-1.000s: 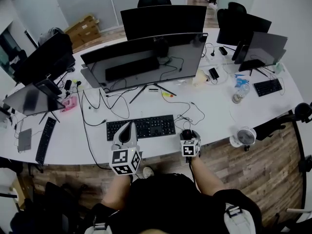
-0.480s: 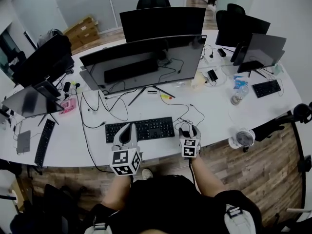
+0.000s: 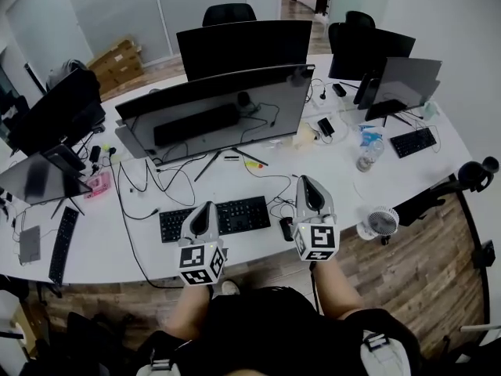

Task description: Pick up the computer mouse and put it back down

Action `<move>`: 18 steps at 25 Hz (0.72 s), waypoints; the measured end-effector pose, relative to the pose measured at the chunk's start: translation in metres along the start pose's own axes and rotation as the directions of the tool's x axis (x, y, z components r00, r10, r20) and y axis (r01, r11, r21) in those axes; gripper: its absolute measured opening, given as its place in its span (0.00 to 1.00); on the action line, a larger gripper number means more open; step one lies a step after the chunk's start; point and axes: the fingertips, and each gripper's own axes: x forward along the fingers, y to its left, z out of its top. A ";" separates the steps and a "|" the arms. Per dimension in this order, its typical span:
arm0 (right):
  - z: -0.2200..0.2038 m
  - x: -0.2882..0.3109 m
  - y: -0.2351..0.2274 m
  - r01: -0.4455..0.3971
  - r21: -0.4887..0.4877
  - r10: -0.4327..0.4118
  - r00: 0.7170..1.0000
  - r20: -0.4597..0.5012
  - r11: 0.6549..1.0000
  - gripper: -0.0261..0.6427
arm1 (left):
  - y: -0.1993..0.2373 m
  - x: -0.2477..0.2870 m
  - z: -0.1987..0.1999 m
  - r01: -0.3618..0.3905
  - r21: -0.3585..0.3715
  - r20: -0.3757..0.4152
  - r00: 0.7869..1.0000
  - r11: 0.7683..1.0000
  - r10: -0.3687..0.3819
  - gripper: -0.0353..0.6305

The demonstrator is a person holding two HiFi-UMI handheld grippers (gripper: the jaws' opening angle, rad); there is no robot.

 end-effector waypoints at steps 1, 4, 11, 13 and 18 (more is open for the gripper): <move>0.003 -0.001 0.000 0.002 -0.001 -0.002 1.000 0.003 1.000 0.04 | 0.000 0.001 0.000 0.003 -0.002 0.002 1.000 1.000 -0.003 0.13; 0.002 -0.003 -0.001 0.005 0.012 -0.005 1.000 -0.005 1.000 0.04 | -0.001 0.005 0.001 0.015 -0.006 0.009 1.000 1.000 -0.015 0.13; 0.000 -0.001 0.006 0.007 0.010 -0.007 1.000 -0.016 1.000 0.04 | 0.002 0.011 0.005 0.035 -0.004 0.010 0.999 0.999 -0.035 0.13; 0.001 0.001 0.010 0.003 0.009 -0.003 1.000 -0.012 1.000 0.04 | 0.005 0.013 0.006 0.039 -0.004 0.011 0.999 0.999 -0.039 0.14; 0.002 0.007 0.022 0.000 0.006 0.000 1.000 -0.008 1.000 0.04 | 0.015 0.017 0.009 0.051 -0.003 0.014 0.999 0.999 -0.051 0.14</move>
